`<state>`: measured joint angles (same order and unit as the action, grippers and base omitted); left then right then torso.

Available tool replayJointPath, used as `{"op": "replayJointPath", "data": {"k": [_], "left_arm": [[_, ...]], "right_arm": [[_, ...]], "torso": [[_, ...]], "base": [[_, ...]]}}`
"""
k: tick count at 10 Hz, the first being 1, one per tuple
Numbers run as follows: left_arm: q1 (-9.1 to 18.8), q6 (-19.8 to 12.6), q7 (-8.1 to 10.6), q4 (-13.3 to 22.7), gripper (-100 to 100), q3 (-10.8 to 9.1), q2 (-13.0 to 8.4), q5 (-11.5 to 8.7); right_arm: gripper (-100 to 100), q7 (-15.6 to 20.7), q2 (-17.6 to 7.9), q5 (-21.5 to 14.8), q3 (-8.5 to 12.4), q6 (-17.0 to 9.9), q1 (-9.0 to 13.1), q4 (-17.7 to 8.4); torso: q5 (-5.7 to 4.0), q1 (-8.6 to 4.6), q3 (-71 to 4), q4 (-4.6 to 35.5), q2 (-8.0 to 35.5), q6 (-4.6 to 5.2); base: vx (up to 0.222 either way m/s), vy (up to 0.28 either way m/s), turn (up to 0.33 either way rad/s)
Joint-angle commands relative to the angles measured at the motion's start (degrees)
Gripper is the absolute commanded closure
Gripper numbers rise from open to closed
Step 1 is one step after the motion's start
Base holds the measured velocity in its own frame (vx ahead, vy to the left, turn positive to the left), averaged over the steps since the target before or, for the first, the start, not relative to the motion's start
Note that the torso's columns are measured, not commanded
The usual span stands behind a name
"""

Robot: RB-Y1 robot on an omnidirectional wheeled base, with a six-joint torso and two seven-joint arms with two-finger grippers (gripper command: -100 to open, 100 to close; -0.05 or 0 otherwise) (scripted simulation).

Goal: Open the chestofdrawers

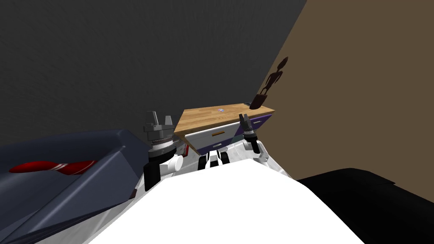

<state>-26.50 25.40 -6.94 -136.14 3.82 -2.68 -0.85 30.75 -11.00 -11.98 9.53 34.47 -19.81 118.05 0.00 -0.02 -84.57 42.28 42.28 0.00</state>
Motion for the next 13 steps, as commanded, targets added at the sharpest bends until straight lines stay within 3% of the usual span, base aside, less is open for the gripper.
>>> {"op": "replayJointPath", "data": {"k": [1, 4, 5, 7, 10, 12, 13], "left_arm": [[0.0, 0.0, 0.0, 0.0, 0, 0.0, 0.0, 0.0], [0.0, 0.0, 0.0, 0.0, 0, 0.0, 0.0, 0.0], [0.0, 0.0, 0.0, 0.0, 0, 0.0, 0.0, 0.0], [0.0, 0.0, 0.0, 0.0, 0, 0.0, 0.0, 0.0], [0.0, 0.0, 0.0, 0.0, 0, 0.0, 0.0, 0.0], [0.0, 0.0, 0.0, 0.0, 0, 0.0, 0.0, 0.0], [0.0, 0.0, 0.0, 0.0, 0, 0.0, 0.0, 0.0]], "right_arm": [[-100, 4.54, -0.57, -1.91, 1.06, 1.06, 1.44, -2.08], [-100, 8.92, -1.04, -3.64, 2.05, 1.97, 2.61, -3.84], [-100, 10.58, -1.47, -5.44, 3.09, 2.89, 3.79, -5.68], [-100, 12.92, -1.47, -5.44, 3.09, 2.89, 3.79, -5.68], [-100, 18.29, -2.2, -9.21, 5.28, 4.75, 6.14, -9.6], [-100, 20.81, -2.2, -9.21, 5.28, 4.75, 6.14, -9.6], [-100, 22.86, -2.49, -11.17, 6.44, 5.66, 7.3, -11.67]], "torso": [[-0.01, 0.01, -0.01, -0.01, -0.01, -0.01], [-0.01, 0.02, 0.0, 0.0, 0.01, -0.01], [0.01, 0.05, 0.01, 0.0, 0.01, 0.0], [0.02, 0.07, 0.01, 0.0, 0.02, 0.0], [0.0, 0.01, 0.0, 0.0, 0.01, 0.0], [0.01, 0.05, 0.0, 0.0, 0.01, 0.0], [-0.02, -0.05, 0.0, 0.0, 0.0, 0.0]], "base": [[-0.018, 0.048, 0.008], [-0.014, 0.035, 0.008], [-0.022, 0.067, 0.013], [-0.015, 0.047, 0.003], [-0.018, 0.051, 0.014], [-0.014, 0.045, 0.001], [-0.016, 0.04, 0.014]]}}
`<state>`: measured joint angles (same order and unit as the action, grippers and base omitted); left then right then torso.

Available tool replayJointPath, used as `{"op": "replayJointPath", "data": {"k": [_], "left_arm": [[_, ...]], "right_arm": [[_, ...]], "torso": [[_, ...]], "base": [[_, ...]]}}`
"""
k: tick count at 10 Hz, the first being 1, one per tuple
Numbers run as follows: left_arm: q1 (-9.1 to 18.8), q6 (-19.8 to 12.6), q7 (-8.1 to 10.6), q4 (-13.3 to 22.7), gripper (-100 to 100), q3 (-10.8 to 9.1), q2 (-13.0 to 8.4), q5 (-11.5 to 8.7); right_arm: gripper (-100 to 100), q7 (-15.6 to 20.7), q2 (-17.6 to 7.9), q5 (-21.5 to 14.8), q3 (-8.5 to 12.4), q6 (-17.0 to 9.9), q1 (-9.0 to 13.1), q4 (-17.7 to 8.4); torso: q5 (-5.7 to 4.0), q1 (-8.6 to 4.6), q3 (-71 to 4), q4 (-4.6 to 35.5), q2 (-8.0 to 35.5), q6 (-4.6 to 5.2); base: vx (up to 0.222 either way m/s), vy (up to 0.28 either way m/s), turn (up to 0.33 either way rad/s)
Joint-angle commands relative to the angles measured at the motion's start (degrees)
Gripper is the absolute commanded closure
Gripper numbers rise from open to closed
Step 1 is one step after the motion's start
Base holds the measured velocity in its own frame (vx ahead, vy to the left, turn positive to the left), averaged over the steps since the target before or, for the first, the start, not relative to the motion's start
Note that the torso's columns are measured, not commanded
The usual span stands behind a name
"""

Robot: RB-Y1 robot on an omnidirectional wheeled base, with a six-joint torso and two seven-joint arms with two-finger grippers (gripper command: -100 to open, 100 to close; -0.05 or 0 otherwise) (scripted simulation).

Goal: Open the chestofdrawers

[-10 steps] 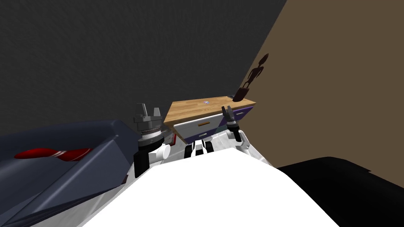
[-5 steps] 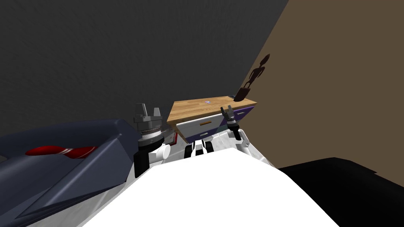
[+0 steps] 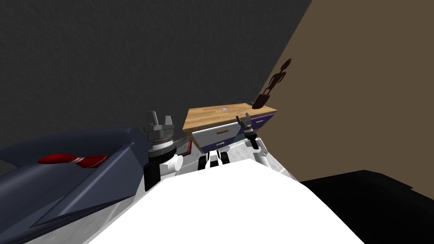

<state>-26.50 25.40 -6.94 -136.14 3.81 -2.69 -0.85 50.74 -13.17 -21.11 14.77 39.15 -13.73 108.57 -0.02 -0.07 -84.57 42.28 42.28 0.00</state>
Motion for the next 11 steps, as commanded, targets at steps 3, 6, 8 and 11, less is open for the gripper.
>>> {"op": "replayJointPath", "data": {"k": [3, 6, 8, 11], "left_arm": [[0.0, 0.0, 0.0, 0.0, 0, 0.0, 0.0, 0.0], [0.0, 0.0, 0.0, 0.0, 0, 0.0, 0.0, 0.0], [0.0, 0.0, 0.0, 0.0, 0, 0.0, 0.0, 0.0], [0.0, 0.0, 0.0, 0.0, 0, 0.0, 0.0, 0.0]], "right_arm": [[-100, 7.8, -0.56, -4.04, 2.39, 1.88, 2.36, -4.34], [-100, 12.34, -0.75, -6.09, 3.6, 2.77, 3.47, -6.55], [-100, 15.77, -0.87, -8.17, 4.85, 3.63, 4.55, -8.84], [-100, 20.3, -0.94, -10.27, 6.12, 4.47, 5.59, -11.18]], "torso": [[0.03, 0.14, 0.01, 0.0, 0.02, -0.01], [0.01, 0.07, 0.02, 0.0, 0.03, -0.01], [0.02, 0.09, 0.0, 0.0, 0.01, -0.01], [0.0, 0.05, -0.01, -0.01, -0.01, -0.01]], "base": [[-0.016, 0.06, 0.009], [-0.02, 0.047, 0.006], [-0.019, 0.058, 0.008], [-0.009, 0.039, 0.004]]}}
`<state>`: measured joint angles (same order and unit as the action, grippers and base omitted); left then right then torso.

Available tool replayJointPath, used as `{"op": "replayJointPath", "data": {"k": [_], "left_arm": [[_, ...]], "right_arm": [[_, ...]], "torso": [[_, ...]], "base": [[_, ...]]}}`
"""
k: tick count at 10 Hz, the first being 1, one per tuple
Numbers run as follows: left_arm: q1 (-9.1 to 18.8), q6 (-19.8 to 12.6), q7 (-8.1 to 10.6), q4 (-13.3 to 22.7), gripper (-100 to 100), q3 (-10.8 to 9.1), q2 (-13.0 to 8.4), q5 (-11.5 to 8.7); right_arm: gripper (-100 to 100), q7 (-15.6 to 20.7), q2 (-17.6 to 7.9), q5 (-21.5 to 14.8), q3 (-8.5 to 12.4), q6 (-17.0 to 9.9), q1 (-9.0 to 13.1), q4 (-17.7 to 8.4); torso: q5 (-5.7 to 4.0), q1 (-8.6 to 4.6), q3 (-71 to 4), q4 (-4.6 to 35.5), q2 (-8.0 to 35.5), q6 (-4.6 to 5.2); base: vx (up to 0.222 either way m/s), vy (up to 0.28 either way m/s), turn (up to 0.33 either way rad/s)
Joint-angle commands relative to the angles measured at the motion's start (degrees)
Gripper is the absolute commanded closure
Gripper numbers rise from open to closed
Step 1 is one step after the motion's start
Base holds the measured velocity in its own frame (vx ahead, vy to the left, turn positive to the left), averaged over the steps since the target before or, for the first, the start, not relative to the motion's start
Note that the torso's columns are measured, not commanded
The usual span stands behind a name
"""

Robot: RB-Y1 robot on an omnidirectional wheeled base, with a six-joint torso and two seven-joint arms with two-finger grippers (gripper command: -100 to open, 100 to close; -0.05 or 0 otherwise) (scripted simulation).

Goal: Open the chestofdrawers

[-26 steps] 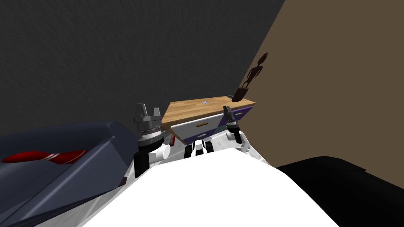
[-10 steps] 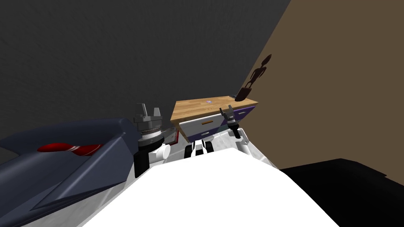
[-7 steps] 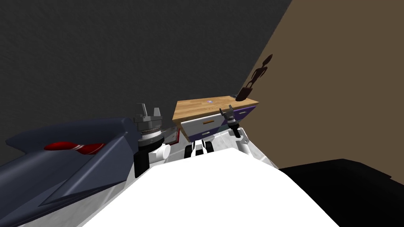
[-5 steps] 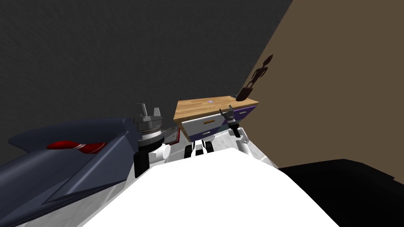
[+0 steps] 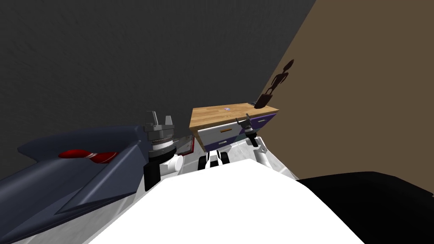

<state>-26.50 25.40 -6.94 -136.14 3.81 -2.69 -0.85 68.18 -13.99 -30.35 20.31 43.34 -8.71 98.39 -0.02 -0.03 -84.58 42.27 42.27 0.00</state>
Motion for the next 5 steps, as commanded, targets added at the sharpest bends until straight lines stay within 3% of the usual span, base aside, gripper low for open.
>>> {"op": "replayJointPath", "data": {"k": [1, 3, 4, 5], "left_arm": [[0.0, 0.0, 0.0, 0.0, 0, 0.0, 0.0, 0.0], [0.0, 0.0, 0.0, 0.0, 0, 0.0, 0.0, 0.0], [0.0, 0.0, 0.0, 0.0, 0, 0.0, 0.0, 0.0], [0.0, 0.0, 0.0, 0.0, 0, 0.0, 0.0, 0.0]], "right_arm": [[-100, 4.56, -0.12, -3.15, 1.85, 1.09, 1.58, -3.39], [-100, 6.77, -0.12, -3.15, 1.85, 1.09, 1.58, -3.39], [-100, 8.89, -0.07, -5.28, 3.15, 1.86, 2.54, -5.81], [-100, 10.45, -0.07, -5.28, 3.15, 1.86, 2.54, -5.81]], "torso": [[0.02, 0.02, 0.0, 0.01, 0.01, 0.0], [0.04, 0.09, 0.03, 0.02, 0.04, 0.0], [0.0, -0.06, 0.0, 0.01, 0.0, 0.0], [0.0, 0.0, 0.0, 0.0, 0.0, 0.0]], "base": [[-0.022, 0.071, 0.01], [-0.014, 0.051, 0.0], [-0.011, 0.049, 0.01], [-0.016, 0.049, 0.003]]}}
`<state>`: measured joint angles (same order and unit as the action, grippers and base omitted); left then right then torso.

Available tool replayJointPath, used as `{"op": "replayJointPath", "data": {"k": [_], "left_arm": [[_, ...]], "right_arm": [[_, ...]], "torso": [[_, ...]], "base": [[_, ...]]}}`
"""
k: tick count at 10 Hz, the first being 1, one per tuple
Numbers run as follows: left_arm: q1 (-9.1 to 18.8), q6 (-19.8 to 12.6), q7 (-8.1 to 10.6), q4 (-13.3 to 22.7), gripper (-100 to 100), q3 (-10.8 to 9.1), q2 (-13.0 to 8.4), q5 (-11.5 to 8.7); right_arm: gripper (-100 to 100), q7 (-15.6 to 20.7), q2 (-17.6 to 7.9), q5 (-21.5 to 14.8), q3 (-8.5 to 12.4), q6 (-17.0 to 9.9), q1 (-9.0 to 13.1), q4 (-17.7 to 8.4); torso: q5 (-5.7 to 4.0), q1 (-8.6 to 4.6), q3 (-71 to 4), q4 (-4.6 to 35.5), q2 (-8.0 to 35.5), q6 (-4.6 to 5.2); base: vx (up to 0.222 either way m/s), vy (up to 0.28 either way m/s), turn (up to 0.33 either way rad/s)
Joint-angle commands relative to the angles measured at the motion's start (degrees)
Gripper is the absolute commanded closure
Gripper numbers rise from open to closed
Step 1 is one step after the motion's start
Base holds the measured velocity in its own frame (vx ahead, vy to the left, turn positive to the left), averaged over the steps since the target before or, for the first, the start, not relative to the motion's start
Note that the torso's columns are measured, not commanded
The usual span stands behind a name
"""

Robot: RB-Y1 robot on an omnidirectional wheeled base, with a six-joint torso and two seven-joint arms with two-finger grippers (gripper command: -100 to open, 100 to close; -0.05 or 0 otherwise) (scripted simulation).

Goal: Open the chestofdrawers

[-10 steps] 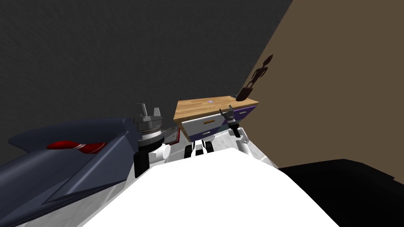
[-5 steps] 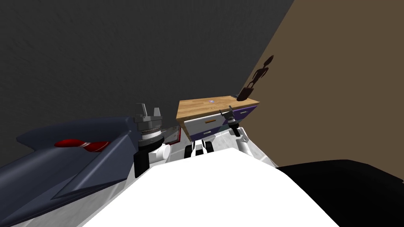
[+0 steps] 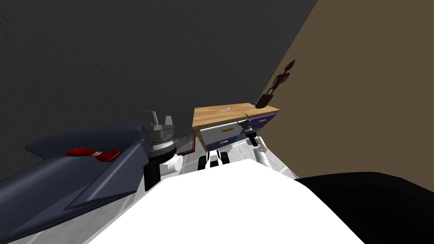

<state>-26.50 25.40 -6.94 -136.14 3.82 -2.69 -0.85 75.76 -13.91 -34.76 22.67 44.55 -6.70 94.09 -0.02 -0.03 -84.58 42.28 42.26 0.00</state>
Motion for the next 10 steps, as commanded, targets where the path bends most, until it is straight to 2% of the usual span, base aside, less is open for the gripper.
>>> {"op": "replayJointPath", "data": {"k": [1, 3, 4, 5, 6, 7, 8, 10], "left_arm": [[0.0, 0.0, 0.0, 0.0, 0, 0.0, 0.0, 0.0], [0.0, 0.0, 0.0, 0.0, 0, 0.0, 0.0, 0.0], [0.0, 0.0, 0.0, 0.0, 0, 0.0, 0.0, 0.0], [0.0, 0.0, 0.0, 0.0, 0, 0.0, 0.0, 0.0], [0.0, 0.0, 0.0, 0.0, 0, 0.0, 0.0, 0.0], [0.0, 0.0, 0.0, 0.0, 0, 0.0, 0.0, 0.0], [0.0, 0.0, 0.0, 0.0, 0, 0.0, 0.0, 0.0], [0.0, 0.0, 0.0, 0.0, 0, 0.0, 0.0, 0.0]], "right_arm": [[-100, 4.39, -0.04, -3.0, 2.1, 1.39, 1.44, -3.91], [-100, 6.47, -0.04, -3.0, 2.1, 1.39, 1.44, -3.96], [-100, 8.77, 0.13, -5.11, 3.4, 2.1, 2.3, -6.41], [-100, 9.96, 0.13, -5.11, 3.4, 2.1, 2.3, -6.41], [-100, 11.8, 0.37, -7.2, 4.69, 2.78, 3.12, -8.85], [-100, 13.2, 0.37, -7.2, 4.69, 2.78, 3.12, -8.85], [-100, 14.86, 0.68, -9.25, 5.96, 3.41, 3.9, -11.23], [-100, 16.59, 0.68, -9.25, 5.96, 3.41, 3.9, -11.27]], "torso": [[0.02, 0.01, 0.01, 0.01, 0.02, 0.01], [0.03, 0.05, 0.01, 0.01, 0.02, 0.0], [0.0, -0.06, 0.01, 0.01, 0.01, 0.0], [0.0, 0.01, 0.02, 0.01, 0.03, 0.0], [0.03, 0.03, 0.02, 0.01, 0.02, 0.0], [0.04, 0.12, 0.02, 0.01, 0.04, 0.0], [0.04, 0.06, 0.01, 0.01, 0.02, 0.0], [0.01, -0.03, 0.0, 0.01, 0.0, 0.0]], "base": [[-0.015, 0.066, 0.005], [-0.01, 0.043, 0.0], [-0.016, 0.045, 0.009], [-0.015, 0.047, -0.001], [-0.019, 0.072, 0.006], [-0.015, 0.063, -0.003], [-0.017, 0.053, 0.004], [-0.007, 0.034, 0.0]]}}
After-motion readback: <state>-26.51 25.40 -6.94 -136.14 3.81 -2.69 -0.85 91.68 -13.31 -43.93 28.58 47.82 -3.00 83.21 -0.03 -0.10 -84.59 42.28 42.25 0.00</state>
